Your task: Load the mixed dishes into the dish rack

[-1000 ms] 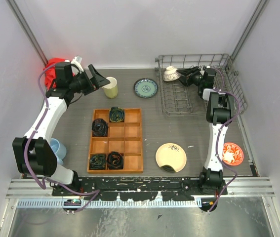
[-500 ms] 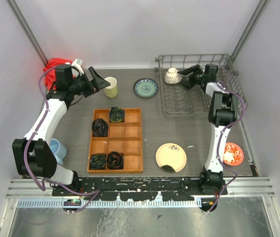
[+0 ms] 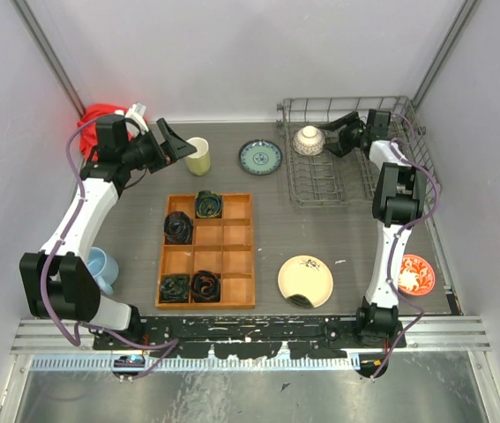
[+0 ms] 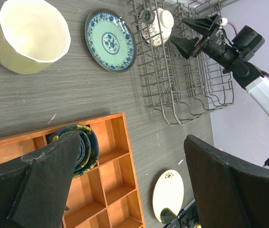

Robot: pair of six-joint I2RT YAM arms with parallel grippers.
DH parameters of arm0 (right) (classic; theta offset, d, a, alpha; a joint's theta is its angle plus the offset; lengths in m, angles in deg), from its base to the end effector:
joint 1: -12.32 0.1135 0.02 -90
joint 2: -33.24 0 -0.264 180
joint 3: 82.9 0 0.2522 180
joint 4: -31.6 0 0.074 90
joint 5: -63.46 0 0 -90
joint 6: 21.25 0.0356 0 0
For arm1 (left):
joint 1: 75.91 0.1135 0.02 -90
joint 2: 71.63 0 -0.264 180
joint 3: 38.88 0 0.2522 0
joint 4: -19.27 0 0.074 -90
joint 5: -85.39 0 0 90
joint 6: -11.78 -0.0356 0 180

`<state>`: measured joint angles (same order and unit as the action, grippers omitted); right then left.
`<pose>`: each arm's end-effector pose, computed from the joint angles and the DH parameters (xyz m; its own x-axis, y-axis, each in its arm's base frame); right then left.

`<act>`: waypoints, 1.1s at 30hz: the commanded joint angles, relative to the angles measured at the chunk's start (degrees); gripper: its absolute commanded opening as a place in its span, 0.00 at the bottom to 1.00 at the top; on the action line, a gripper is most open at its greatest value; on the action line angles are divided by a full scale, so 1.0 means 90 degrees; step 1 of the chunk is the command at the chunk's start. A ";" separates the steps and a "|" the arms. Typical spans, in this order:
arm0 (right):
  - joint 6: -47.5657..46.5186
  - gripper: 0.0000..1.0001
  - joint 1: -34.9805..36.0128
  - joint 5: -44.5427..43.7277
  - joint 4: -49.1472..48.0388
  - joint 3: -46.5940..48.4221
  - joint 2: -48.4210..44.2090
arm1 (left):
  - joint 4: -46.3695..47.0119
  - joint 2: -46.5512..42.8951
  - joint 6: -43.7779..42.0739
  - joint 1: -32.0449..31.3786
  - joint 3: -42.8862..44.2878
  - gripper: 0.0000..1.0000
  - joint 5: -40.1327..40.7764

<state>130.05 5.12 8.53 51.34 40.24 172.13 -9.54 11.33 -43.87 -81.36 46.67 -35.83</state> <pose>0.5439 -0.0481 0.1587 -0.5937 0.7986 -0.0984 0.3316 0.3543 0.8744 0.3300 -0.0500 0.3408 -0.6701 -0.4208 -0.6114 0.2011 0.6901 -0.6953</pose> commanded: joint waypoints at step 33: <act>-0.3223 0.68 0.0038 -0.4547 0.5896 -0.3487 -0.7413 | -0.2565 0.0321 -0.1108 -0.1280 0.1080 0.98 -0.0614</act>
<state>102.42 5.25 -22.48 92.34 11.94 113.66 -31.50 14.04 -52.90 -90.76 55.15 -38.82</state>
